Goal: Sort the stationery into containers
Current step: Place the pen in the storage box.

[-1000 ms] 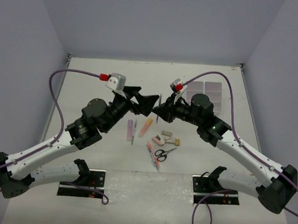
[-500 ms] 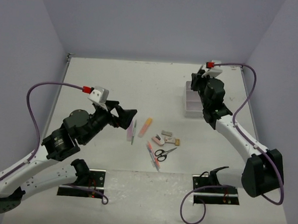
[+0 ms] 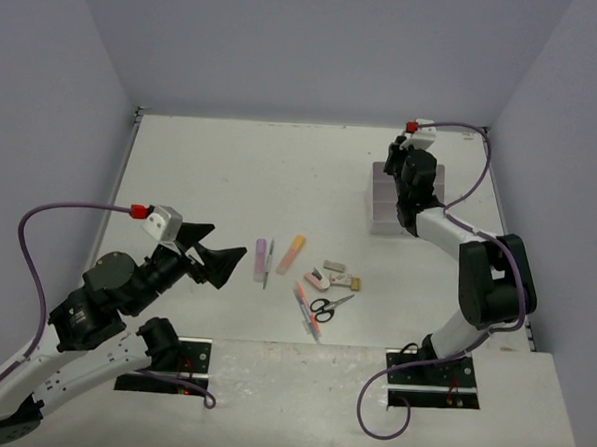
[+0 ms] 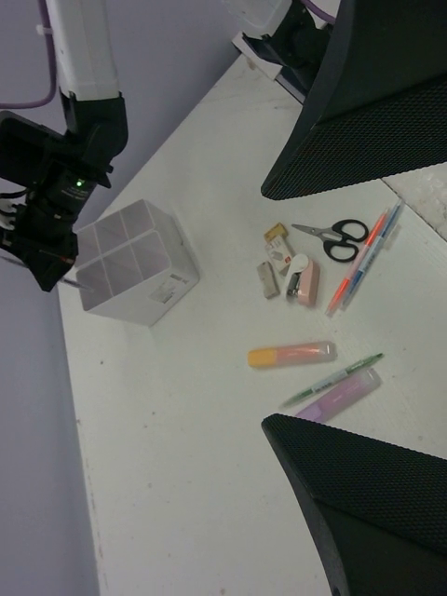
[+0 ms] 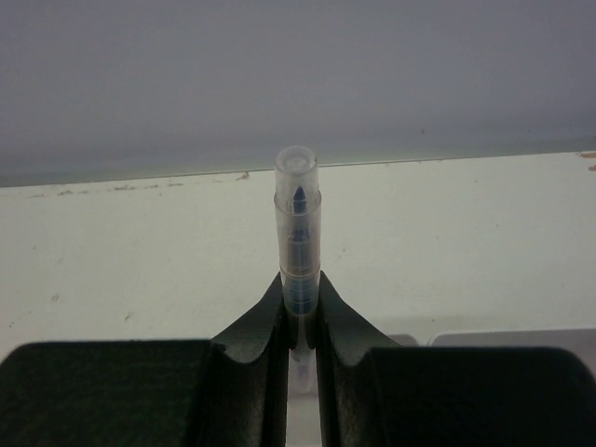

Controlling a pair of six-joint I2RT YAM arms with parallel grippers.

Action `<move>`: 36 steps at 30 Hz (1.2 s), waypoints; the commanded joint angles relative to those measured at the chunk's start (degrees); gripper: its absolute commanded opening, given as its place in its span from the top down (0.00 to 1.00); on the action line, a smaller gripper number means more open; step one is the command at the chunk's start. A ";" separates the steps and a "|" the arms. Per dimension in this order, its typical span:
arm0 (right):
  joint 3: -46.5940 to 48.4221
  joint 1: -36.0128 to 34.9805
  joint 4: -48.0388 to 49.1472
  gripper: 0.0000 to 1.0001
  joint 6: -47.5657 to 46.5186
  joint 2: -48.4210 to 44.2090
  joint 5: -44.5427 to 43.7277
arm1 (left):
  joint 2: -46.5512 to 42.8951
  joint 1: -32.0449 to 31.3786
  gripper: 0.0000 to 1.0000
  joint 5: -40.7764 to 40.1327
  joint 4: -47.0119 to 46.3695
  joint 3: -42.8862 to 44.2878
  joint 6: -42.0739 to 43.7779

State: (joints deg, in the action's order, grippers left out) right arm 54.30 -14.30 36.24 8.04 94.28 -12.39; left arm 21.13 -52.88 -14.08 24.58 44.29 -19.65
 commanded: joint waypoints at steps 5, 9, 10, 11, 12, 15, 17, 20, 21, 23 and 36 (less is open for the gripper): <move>0.91 0.58 5.73 0.99 1.34 -1.17 1.55 | 0.51 0.11 0.00 -0.25 -0.88 -4.22 2.56; 1.04 0.67 4.09 0.87 0.50 -0.69 3.06 | -0.12 0.06 0.00 -0.42 -2.01 -5.15 2.77; 1.30 0.67 3.18 0.83 0.56 -0.68 2.99 | -0.12 0.06 0.00 -0.42 -2.15 -5.02 2.77; 1.33 0.67 3.06 0.83 0.49 -0.68 2.99 | -0.01 0.06 0.00 -0.54 -2.09 -4.85 2.92; 1.33 0.67 3.05 0.82 0.41 -0.68 2.99 | 0.12 0.06 0.00 -0.67 -2.00 -4.67 3.10; 1.16 0.67 2.98 0.80 0.25 -0.94 3.19 | 0.11 0.15 0.00 -0.77 -1.61 -4.00 3.50; 0.94 0.67 2.87 0.70 0.23 -1.09 3.32 | -0.09 0.08 0.00 -0.77 -1.55 -3.87 3.71; 0.68 0.67 2.78 0.59 0.35 -1.34 3.34 | -0.34 0.06 0.00 -1.48 -1.51 -4.12 4.00; 0.65 0.67 2.67 0.55 0.29 -1.39 3.36 | -0.39 0.07 0.00 -1.66 -1.56 -4.21 4.09; 0.88 0.67 2.04 0.56 -0.10 -1.40 3.98 | -0.39 0.15 0.00 -1.74 -1.57 -4.37 4.09; 5.58 -0.59 -23.21 0.50 7.66 -21.70 7.34 | 8.02 0.09 0.00 -13.36 1.98 -2.71 -5.11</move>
State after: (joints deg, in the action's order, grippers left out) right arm 54.48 -13.80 26.69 10.47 84.05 -7.28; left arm 25.18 -52.88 -19.08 24.75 39.39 -19.51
